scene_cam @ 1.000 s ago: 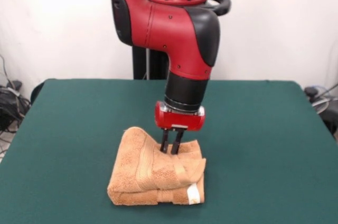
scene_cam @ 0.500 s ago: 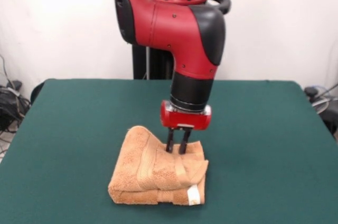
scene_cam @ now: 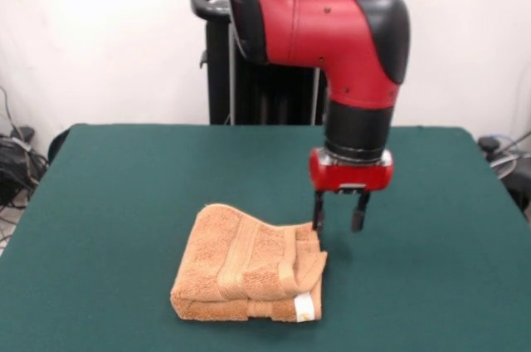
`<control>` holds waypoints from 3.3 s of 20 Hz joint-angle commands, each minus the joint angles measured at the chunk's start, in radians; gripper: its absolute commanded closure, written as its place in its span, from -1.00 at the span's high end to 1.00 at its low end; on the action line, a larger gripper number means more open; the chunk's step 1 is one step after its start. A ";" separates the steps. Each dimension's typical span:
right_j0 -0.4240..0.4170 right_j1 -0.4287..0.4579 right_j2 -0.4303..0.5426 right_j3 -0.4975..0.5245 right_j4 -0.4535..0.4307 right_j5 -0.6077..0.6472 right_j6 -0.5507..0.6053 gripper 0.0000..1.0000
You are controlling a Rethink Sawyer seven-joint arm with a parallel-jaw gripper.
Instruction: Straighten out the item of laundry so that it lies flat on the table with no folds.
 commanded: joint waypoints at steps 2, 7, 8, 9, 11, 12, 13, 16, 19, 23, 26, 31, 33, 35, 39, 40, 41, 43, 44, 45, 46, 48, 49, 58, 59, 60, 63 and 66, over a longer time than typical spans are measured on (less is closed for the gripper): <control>-0.033 -0.066 0.101 0.077 0.053 0.133 0.166 1.00; -0.045 -0.085 0.093 0.054 0.043 0.158 0.144 1.00; -0.045 -0.069 0.091 0.047 0.037 0.144 0.143 1.00; -0.045 -0.043 0.087 0.036 0.031 0.120 0.145 1.00; -0.035 0.008 0.071 0.011 0.021 0.078 0.151 1.00; -0.023 0.029 0.054 -0.005 0.019 0.061 0.156 1.00; -0.005 0.047 0.032 -0.021 0.020 0.048 0.165 1.00; 0.035 0.116 -0.016 -0.079 0.030 -0.014 0.189 1.00; 0.044 0.203 -0.023 -0.129 0.040 -0.106 0.206 1.00; 0.116 0.298 -0.105 -0.186 0.094 -0.220 0.243 1.00; 0.181 0.316 -0.190 -0.187 0.153 -0.244 0.257 1.00; 0.170 0.246 -0.179 -0.133 0.154 -0.197 0.234 1.00; 0.151 0.163 -0.155 -0.085 0.140 -0.127 0.215 1.00; 0.137 0.078 -0.138 -0.045 0.129 -0.051 0.197 1.00; 0.114 -0.010 -0.121 -0.003 0.117 0.007 0.181 1.00; 0.114 -0.018 -0.126 -0.001 0.116 0.005 0.183 1.00; 0.112 -0.022 -0.130 -0.002 0.114 0.003 0.183 1.00; 0.102 -0.031 -0.130 0.000 0.105 0.000 0.177 1.00; 0.093 -0.042 -0.127 0.006 0.099 0.003 0.172 1.00; 0.085 -0.055 -0.123 0.006 0.095 0.016 0.163 1.00; 0.077 -0.072 -0.122 0.004 0.091 0.035 0.151 1.00; 0.053 -0.093 -0.113 -0.014 0.083 0.073 0.121 1.00; 0.035 -0.094 -0.104 -0.026 0.077 0.086 0.106 1.00; -0.026 0.091 -0.117 -0.166 0.030 -0.016 0.076 1.00; -0.029 0.120 -0.118 -0.174 0.024 -0.055 0.085 1.00; -0.039 0.147 -0.107 -0.182 0.020 -0.084 0.092 1.00; -0.096 0.212 -0.040 -0.188 -0.010 -0.167 0.110 1.00; -0.132 0.263 0.010 -0.209 -0.031 -0.208 0.116 1.00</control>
